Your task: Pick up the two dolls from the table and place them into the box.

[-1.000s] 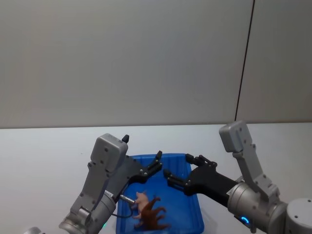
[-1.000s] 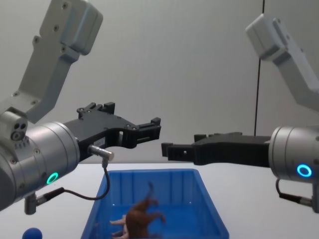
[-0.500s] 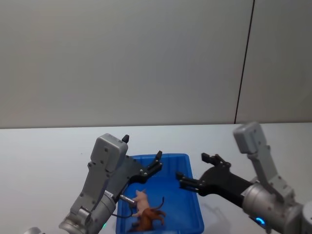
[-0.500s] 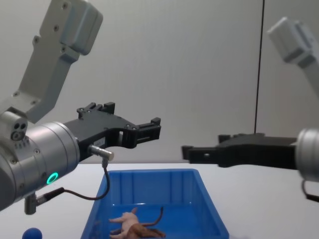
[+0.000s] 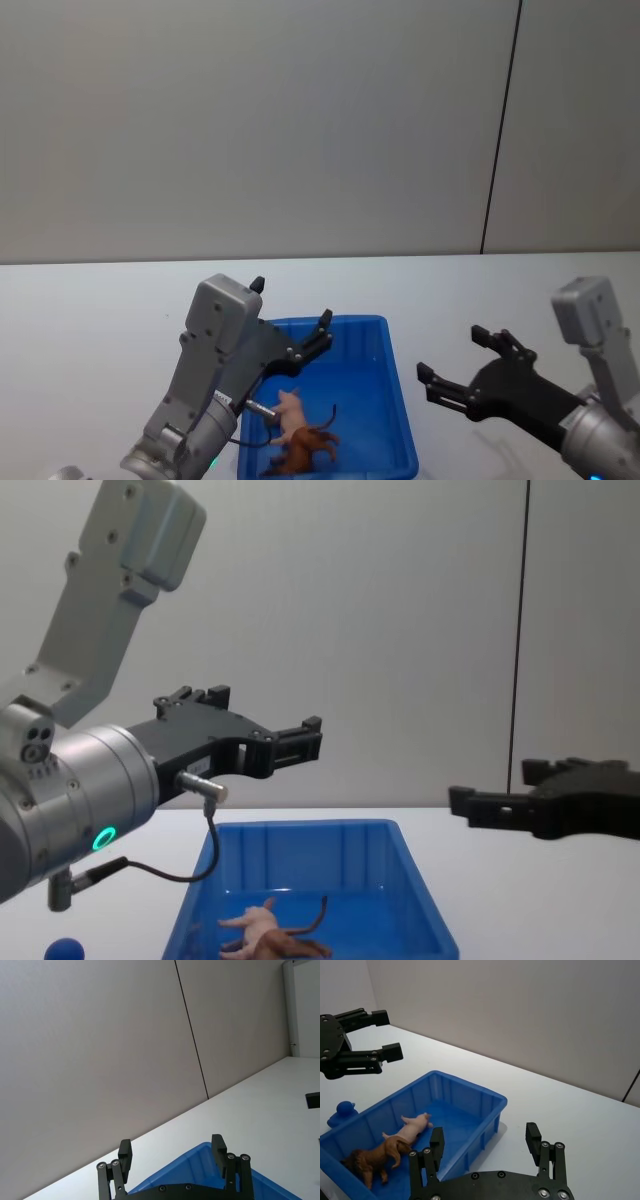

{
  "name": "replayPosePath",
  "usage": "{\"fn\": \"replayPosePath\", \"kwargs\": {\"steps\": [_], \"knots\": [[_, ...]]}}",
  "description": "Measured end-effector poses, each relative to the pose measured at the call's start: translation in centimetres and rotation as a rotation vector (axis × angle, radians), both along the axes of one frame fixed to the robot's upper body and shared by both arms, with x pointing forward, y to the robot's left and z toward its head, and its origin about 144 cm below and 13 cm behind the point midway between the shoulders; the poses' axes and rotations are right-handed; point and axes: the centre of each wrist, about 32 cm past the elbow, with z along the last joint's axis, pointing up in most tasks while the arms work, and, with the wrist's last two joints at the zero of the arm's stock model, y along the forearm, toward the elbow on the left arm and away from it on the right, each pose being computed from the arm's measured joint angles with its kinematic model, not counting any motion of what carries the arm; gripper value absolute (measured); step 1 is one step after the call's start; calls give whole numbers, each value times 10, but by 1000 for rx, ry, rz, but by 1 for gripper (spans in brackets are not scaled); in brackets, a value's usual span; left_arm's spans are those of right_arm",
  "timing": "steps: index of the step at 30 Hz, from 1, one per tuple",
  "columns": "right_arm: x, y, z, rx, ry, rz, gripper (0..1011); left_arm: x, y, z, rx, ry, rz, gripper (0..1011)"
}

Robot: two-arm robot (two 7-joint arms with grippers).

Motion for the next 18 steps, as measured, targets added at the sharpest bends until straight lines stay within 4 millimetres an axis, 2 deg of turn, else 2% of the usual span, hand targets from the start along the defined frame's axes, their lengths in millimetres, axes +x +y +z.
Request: {"fn": "replayPosePath", "kwargs": {"steps": [10, 18], "knots": [[-10, -13, -5, -7, -16, -18, 1001, -6, 10, 0, 24, 1, 32, 1002], [-15, -18, -6, -10, -22, -24, 1001, -22, 29, -3, 52, 31, 109, 1002]]}}
